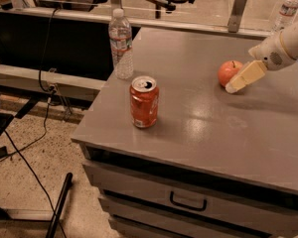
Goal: Move apple near water bottle
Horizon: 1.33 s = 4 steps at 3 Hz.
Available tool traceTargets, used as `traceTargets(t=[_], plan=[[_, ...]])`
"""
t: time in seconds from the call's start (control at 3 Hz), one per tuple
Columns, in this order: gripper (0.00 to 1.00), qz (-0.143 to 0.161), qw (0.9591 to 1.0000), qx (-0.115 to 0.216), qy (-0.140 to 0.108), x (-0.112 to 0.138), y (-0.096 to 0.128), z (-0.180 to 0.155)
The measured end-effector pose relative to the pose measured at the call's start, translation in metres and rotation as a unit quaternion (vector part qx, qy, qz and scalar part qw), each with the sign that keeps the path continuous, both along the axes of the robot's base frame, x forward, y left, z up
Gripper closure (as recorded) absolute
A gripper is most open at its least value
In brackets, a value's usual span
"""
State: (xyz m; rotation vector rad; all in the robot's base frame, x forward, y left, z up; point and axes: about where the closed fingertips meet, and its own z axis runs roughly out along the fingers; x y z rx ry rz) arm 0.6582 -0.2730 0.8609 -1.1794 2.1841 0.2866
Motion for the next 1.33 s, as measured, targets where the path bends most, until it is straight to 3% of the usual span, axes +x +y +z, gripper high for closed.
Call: traceTargets(t=[0.33, 1.33], plan=[[0.10, 0.001, 1.0000, 0.000, 0.001, 0.0007, 0.0016, -0.0020], [0.87, 0.007, 0.9999, 0.002, 0.008, 0.0036, 0.0087, -0.0108]])
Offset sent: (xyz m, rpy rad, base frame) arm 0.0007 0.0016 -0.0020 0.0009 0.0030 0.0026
